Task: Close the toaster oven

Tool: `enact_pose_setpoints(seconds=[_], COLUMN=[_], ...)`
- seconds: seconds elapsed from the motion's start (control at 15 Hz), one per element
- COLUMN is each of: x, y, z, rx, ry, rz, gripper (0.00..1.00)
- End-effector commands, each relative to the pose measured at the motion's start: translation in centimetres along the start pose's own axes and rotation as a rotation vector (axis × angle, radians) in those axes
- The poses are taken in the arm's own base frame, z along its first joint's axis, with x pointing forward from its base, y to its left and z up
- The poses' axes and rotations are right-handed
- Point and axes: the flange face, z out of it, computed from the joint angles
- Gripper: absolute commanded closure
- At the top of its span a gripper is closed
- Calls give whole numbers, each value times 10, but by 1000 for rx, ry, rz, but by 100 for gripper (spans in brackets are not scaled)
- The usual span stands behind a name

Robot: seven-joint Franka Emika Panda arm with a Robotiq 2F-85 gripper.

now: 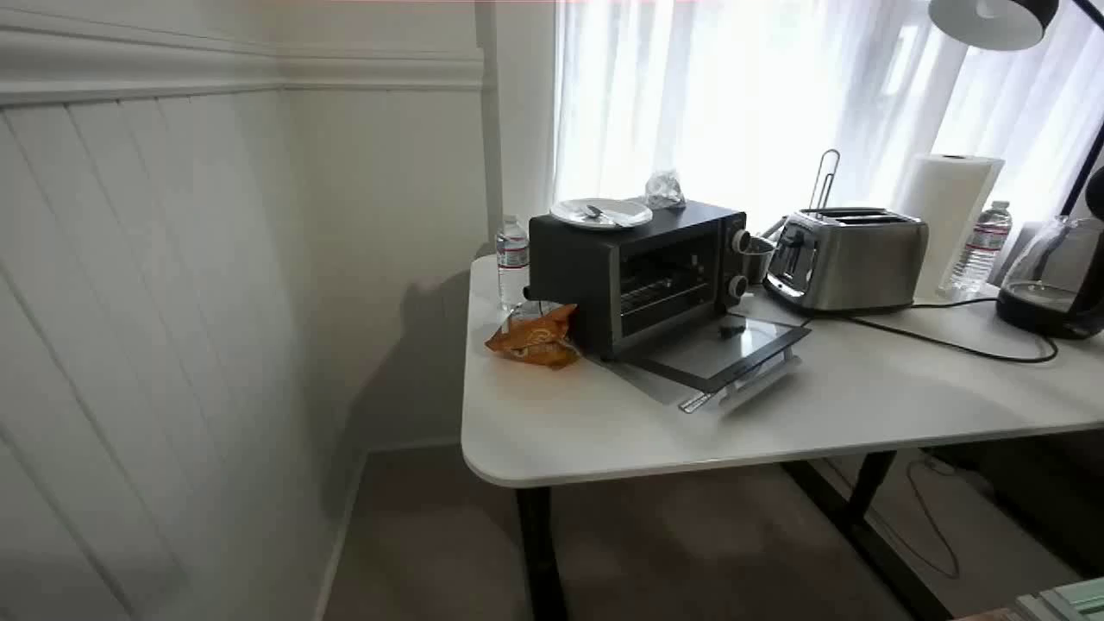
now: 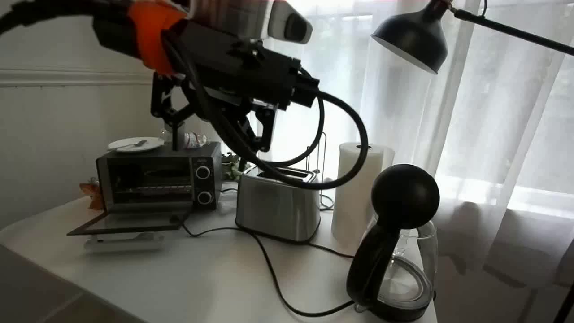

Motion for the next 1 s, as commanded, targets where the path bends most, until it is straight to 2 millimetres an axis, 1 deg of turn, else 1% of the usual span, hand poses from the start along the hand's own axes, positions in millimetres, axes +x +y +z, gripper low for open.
enact_pose_setpoints(seconds=[0.0,0.67,0.8,0.93], x=[0,0,3,2], y=[0,0,-11,-25], z=[0,0,11,20], rx=[1,1,1,-3], ry=[0,0,-17,-55], rz=[0,0,29,11], gripper=[0,0,0,0])
